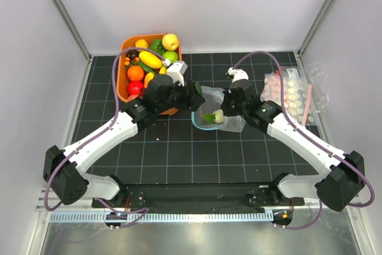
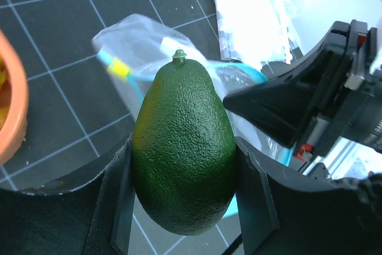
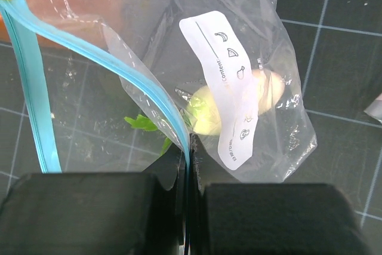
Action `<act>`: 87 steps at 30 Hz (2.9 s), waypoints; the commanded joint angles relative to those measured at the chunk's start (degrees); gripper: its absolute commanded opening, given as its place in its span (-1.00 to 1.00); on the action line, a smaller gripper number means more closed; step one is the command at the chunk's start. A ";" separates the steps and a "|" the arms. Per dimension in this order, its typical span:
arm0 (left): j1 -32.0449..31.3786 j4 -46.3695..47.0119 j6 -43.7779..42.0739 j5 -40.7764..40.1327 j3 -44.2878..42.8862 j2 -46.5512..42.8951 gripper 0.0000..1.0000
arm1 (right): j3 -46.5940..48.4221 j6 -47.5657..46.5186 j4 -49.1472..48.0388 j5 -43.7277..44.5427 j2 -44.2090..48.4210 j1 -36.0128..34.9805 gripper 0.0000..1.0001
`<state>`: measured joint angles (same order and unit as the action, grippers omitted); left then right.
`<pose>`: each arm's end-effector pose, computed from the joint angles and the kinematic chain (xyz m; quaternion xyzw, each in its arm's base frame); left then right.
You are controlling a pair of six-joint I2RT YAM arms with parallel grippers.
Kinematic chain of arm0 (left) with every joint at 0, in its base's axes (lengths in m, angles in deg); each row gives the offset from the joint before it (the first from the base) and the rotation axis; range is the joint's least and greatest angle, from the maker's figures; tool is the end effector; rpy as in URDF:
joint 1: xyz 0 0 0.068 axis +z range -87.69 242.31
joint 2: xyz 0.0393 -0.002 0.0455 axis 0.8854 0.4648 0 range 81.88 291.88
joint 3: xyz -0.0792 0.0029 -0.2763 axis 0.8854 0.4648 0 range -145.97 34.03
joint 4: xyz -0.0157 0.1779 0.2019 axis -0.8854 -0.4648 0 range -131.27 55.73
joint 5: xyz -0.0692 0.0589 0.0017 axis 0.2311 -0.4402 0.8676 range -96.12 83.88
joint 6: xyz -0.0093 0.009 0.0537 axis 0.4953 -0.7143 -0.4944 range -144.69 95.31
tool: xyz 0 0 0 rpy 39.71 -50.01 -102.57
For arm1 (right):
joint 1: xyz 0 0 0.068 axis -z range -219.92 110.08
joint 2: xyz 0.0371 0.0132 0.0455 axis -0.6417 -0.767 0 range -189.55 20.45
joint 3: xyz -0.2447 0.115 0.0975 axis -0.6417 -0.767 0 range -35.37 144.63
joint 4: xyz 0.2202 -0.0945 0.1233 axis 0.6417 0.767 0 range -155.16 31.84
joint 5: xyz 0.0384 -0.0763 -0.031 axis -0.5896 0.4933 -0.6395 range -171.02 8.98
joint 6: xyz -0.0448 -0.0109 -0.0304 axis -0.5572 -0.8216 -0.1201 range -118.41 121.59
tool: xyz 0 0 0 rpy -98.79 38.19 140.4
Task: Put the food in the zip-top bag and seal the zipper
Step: Place the fake fruit in the zipper food storage bag, then adjust the zipper on the food storage bag.
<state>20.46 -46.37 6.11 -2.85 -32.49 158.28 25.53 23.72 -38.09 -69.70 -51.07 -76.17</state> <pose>0.2354 -0.2137 0.3586 0.0956 0.8232 -0.3502 0.4365 0.2297 0.1594 0.3227 -0.0667 0.8918 0.1367 0.4261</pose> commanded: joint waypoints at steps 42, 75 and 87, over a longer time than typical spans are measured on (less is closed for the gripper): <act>-6.49 -12.51 -4.17 -19.19 -11.25 10.07 0.66 | -5.18 4.50 -7.91 3.02 10.09 0.04 -0.98; -10.97 -13.82 -7.87 -7.91 -12.31 11.04 0.81 | -5.18 5.20 -7.73 5.65 10.18 0.04 -0.98; -11.24 -19.28 -5.40 -21.54 -15.83 13.52 -1.00 | -6.50 5.82 -9.58 2.67 9.40 0.04 -0.97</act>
<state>8.99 -65.14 0.85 -20.03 -46.08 174.28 19.39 28.79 -43.69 -65.99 -42.40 -76.17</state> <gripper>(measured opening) 0.021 0.056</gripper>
